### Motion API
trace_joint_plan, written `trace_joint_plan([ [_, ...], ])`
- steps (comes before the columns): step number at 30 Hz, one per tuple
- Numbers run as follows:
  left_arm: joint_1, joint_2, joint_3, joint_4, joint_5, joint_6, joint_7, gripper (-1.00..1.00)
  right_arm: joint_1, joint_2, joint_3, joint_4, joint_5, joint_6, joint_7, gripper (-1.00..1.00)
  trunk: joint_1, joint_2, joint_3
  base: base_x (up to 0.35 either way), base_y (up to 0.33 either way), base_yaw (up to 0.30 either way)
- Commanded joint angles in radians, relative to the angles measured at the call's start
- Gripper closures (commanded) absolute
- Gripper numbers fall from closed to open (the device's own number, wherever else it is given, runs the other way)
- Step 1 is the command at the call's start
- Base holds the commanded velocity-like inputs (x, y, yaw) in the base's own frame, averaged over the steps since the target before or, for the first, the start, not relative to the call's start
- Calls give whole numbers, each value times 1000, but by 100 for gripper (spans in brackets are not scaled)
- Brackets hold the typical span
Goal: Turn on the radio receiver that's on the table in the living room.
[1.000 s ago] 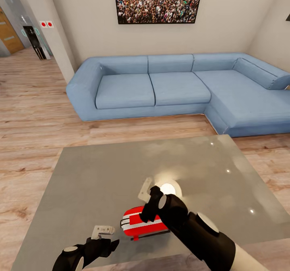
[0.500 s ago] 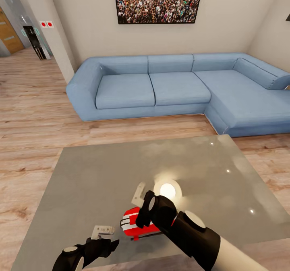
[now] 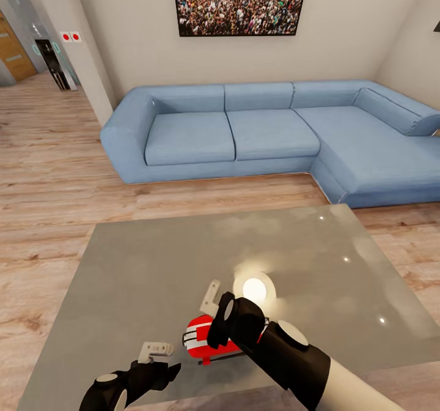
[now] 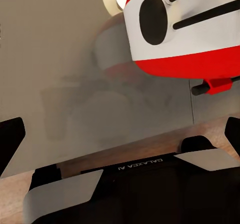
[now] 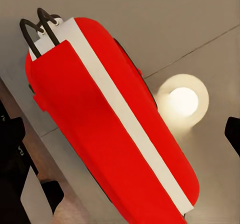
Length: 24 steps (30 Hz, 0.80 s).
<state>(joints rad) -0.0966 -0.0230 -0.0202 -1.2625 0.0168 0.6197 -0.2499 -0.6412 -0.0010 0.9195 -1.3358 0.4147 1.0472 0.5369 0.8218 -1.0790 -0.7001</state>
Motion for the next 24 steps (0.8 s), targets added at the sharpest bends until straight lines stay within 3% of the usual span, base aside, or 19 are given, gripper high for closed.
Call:
trace_joint_plan([
  [1, 0, 0, 0, 0, 0, 0, 0, -100, 0, 0, 0, 0, 0, 0, 0, -100, 0, 0, 0, 0, 0, 0],
  [4, 0, 0, 0, 0, 0, 0, 0, -100, 0, 0, -1, 9, -2, 0, 0, -100, 0, 0, 0, 0, 0, 0],
  [9, 0, 0, -1, 0, 0, 0, 0, -100, 0, 3, -5, 112, 2, 0, 0, -100, 0, 0, 0, 0, 0, 0],
  [24, 0, 0, -1, 0, 0, 0, 0, -100, 0, 4, -8, 135, 6, 0, 1, -100, 0, 0, 0, 0, 0, 0],
])
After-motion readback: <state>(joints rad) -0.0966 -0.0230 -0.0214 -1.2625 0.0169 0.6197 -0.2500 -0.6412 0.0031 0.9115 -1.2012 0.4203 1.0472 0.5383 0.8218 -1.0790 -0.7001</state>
